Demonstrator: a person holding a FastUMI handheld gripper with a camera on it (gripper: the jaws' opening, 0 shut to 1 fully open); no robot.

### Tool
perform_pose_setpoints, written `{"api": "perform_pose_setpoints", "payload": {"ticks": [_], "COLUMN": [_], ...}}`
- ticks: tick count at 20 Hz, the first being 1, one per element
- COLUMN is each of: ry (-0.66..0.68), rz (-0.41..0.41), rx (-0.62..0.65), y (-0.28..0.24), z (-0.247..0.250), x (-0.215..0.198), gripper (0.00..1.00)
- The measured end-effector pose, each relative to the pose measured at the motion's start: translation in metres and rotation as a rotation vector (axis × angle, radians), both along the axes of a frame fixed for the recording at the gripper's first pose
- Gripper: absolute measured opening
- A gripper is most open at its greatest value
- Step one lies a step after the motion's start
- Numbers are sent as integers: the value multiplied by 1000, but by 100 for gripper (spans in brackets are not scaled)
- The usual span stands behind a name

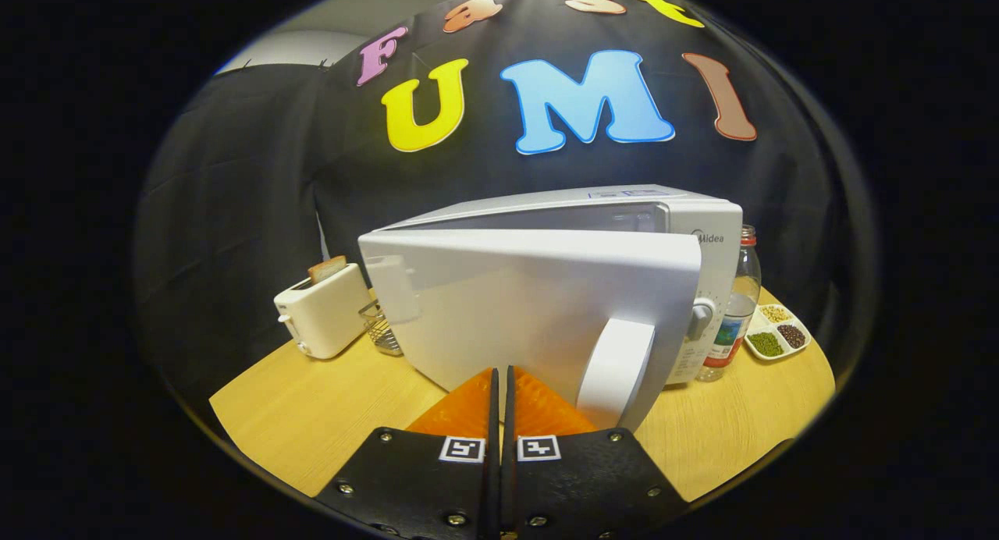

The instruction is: Open the microwave, put the food inside, and close the microwave door.

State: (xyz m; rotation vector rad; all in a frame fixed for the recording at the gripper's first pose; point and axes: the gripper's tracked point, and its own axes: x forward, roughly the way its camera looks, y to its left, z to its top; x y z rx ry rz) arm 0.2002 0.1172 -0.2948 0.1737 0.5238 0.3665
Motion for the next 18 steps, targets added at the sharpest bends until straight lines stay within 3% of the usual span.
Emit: {"api": "perform_pose_setpoints", "payload": {"ticks": [12, 18], "ry": [-27, -64], "rz": [-140, -134], "rx": [-9, -60], "y": [-31, -29], "z": [-11, -13], "x": [79, 84], "gripper": [1, 1]}}
